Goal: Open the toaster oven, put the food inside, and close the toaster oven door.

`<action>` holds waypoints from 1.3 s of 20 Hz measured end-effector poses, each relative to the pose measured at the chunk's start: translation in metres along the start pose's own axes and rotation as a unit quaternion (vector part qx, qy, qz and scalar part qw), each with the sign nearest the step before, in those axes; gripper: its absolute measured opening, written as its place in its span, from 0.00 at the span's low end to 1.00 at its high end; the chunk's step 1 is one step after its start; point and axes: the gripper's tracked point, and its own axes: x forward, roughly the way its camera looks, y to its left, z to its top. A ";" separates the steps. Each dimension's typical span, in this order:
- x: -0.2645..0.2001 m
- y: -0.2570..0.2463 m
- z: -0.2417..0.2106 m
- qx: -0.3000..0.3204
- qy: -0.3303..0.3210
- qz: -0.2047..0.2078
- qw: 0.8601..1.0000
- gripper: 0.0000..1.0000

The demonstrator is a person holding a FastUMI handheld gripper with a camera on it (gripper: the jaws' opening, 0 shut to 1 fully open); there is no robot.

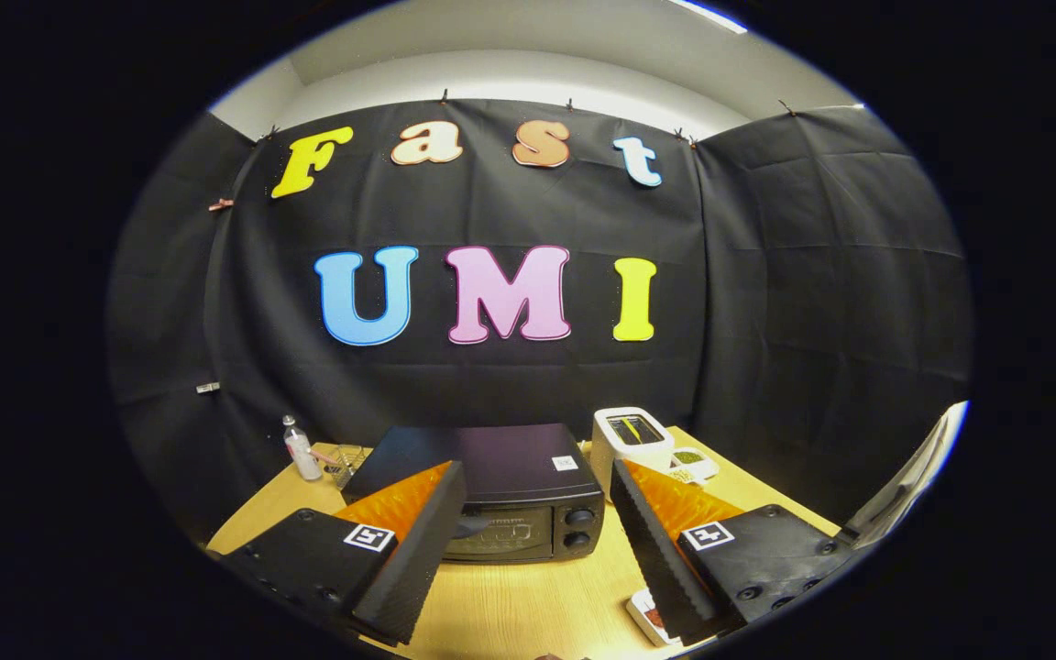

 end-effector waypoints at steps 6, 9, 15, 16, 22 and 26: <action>0.036 0.031 -0.014 0.012 0.012 0.034 0.999 0.98; 0.060 0.048 -0.031 0.022 0.023 0.043 0.999 0.99; 0.101 0.082 -0.076 0.023 0.050 0.052 0.997 0.97; 0.105 0.089 -0.087 0.020 0.058 0.055 0.997 0.97; 0.116 0.108 -0.139 -0.003 0.096 0.066 0.993 0.97; 0.120 0.109 -0.142 -0.012 0.092 0.069 0.993 0.98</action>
